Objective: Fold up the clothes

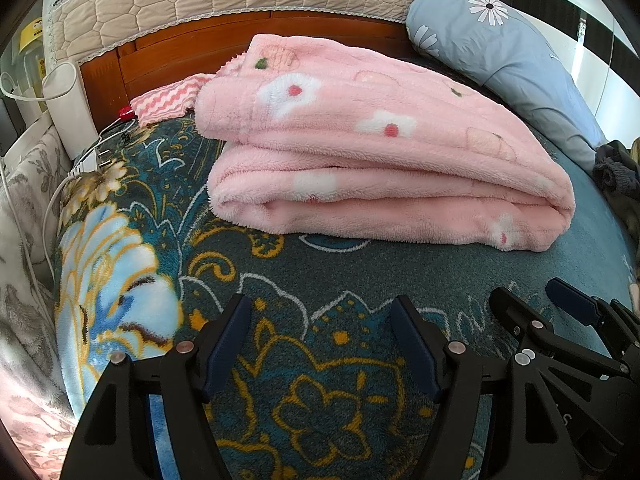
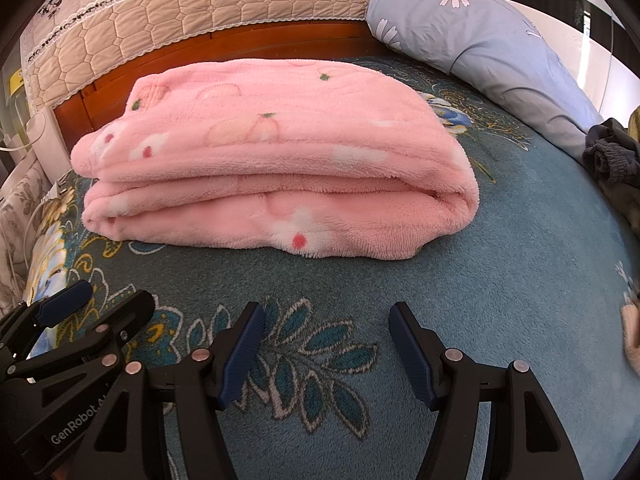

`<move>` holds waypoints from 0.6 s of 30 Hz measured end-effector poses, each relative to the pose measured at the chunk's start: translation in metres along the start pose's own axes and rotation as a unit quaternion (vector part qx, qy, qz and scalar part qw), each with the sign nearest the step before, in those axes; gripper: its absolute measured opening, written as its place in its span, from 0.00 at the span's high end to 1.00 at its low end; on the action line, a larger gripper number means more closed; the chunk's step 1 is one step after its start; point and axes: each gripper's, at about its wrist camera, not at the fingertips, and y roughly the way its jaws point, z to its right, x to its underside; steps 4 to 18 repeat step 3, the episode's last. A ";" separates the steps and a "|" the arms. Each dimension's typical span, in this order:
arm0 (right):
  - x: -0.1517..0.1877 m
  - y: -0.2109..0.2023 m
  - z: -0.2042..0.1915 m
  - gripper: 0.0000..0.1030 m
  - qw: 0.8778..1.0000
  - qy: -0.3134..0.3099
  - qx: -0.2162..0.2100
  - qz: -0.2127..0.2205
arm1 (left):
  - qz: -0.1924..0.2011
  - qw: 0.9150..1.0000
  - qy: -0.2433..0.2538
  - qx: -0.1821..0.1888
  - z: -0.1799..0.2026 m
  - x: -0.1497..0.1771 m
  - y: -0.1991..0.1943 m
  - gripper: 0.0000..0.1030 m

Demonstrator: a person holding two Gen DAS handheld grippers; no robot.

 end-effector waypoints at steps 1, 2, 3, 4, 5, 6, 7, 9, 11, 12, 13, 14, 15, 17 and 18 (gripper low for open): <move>0.000 0.000 0.000 0.33 1.000 0.000 0.000 0.000 | 0.000 1.000 0.000 0.000 0.000 0.000 0.000 0.29; 0.000 0.000 0.000 0.33 1.000 0.000 0.000 0.000 | 0.000 1.000 -0.001 0.000 0.000 0.001 0.000 0.29; 0.000 0.000 0.000 0.33 1.000 0.000 0.000 0.000 | 0.000 1.000 -0.001 -0.001 0.000 0.001 -0.001 0.29; 0.000 0.000 0.000 0.33 1.000 0.000 0.000 0.000 | 0.000 1.000 -0.001 -0.001 0.000 0.001 -0.001 0.29; 0.000 0.000 0.000 0.33 1.000 0.000 0.000 0.000 | 0.000 1.000 -0.001 -0.001 0.000 0.001 -0.001 0.29; 0.000 0.000 0.000 0.33 1.000 0.000 0.000 0.000 | 0.000 1.000 -0.001 -0.001 0.000 0.001 -0.001 0.29; 0.000 0.000 0.000 0.33 1.000 0.000 0.000 0.000 | 0.000 1.000 -0.001 -0.001 0.000 0.001 -0.001 0.29; 0.000 0.000 0.000 0.33 1.000 0.000 0.000 0.000 | 0.000 1.000 -0.001 -0.001 0.000 0.001 -0.001 0.29; 0.000 0.000 0.000 0.33 1.000 0.000 0.000 0.000 | 0.000 1.000 -0.001 -0.001 0.000 0.001 -0.001 0.29; 0.000 0.000 0.000 0.33 1.000 0.000 0.000 0.000 | 0.000 1.000 -0.001 -0.001 0.000 0.001 -0.001 0.29; 0.000 0.000 0.000 0.33 1.000 0.000 0.000 0.000 | 0.000 1.000 -0.001 -0.001 0.000 0.001 -0.001 0.29; 0.000 0.000 0.000 0.33 1.000 0.000 0.000 0.000 | 0.000 1.000 -0.001 -0.001 0.000 0.001 -0.001 0.29; 0.000 0.000 0.000 0.33 1.000 0.000 0.000 0.000 | 0.000 1.000 -0.001 -0.001 0.000 0.001 -0.001 0.29; 0.000 0.000 0.000 0.33 1.000 0.000 0.000 0.000 | 0.000 1.000 -0.001 -0.001 0.000 0.001 -0.001 0.29; 0.000 0.000 0.000 0.33 1.000 0.000 0.000 0.000 | 0.000 1.000 -0.001 -0.001 0.000 0.001 -0.001 0.29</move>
